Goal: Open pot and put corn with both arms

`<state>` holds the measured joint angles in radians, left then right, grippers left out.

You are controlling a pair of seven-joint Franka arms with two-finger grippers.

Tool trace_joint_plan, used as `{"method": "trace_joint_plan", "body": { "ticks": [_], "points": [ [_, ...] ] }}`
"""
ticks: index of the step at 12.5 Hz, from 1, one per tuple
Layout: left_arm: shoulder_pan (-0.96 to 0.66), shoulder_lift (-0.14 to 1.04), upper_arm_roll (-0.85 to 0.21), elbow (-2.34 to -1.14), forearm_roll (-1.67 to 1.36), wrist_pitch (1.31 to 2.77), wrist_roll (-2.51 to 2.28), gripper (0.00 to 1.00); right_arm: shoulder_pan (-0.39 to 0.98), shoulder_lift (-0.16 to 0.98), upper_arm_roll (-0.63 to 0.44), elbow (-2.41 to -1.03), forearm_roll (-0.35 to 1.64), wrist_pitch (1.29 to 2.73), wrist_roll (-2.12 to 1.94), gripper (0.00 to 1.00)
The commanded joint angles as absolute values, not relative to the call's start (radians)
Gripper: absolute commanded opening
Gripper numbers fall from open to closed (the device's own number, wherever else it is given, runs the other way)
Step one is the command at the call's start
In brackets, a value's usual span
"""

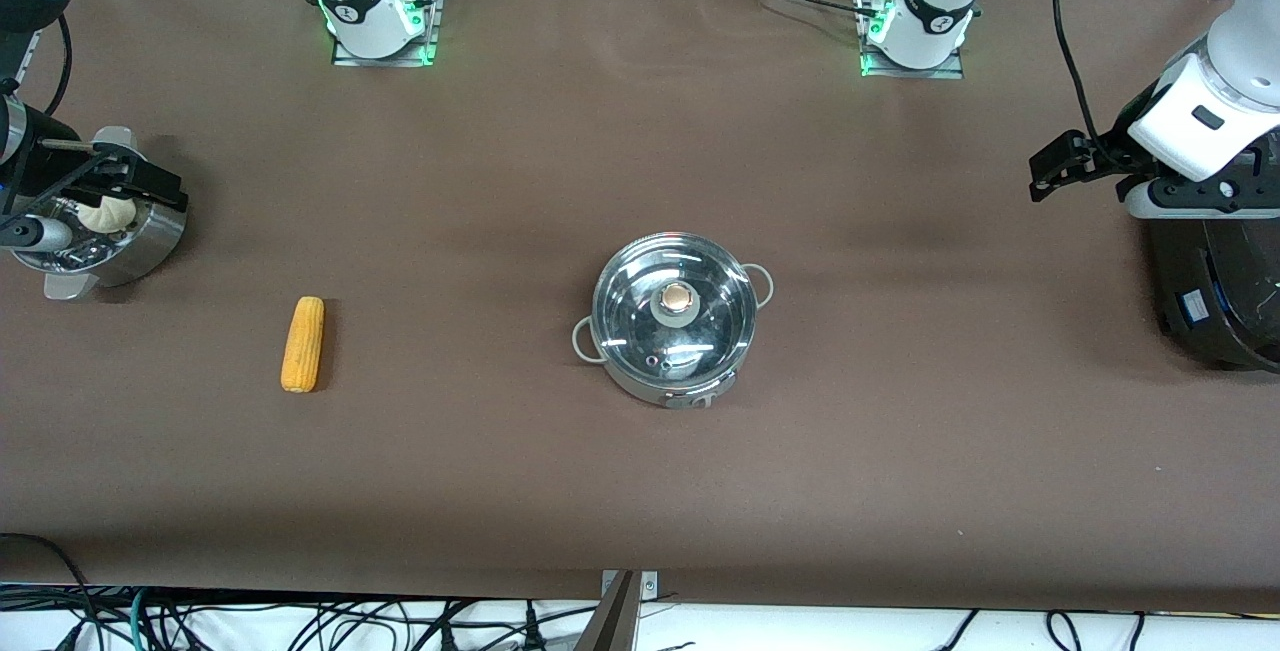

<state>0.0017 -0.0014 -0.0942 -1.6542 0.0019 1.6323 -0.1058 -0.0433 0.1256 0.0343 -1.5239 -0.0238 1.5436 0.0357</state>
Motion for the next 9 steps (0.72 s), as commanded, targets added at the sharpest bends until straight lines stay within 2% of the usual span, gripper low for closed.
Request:
{"method": "trace_joint_plan", "body": {
  "ticks": [1,9],
  "points": [
    [0.006,0.015,-0.097,-1.618,0.025,1.609,-0.021,1.0,-0.049,0.135,0.037,-1.499,-0.014,1.535,0.026,1.0],
    [0.005,0.017,-0.095,-1.618,0.025,1.611,-0.026,1.0,-0.049,0.135,0.037,-1.497,-0.015,1.534,0.025,1.0]
  ]
}}
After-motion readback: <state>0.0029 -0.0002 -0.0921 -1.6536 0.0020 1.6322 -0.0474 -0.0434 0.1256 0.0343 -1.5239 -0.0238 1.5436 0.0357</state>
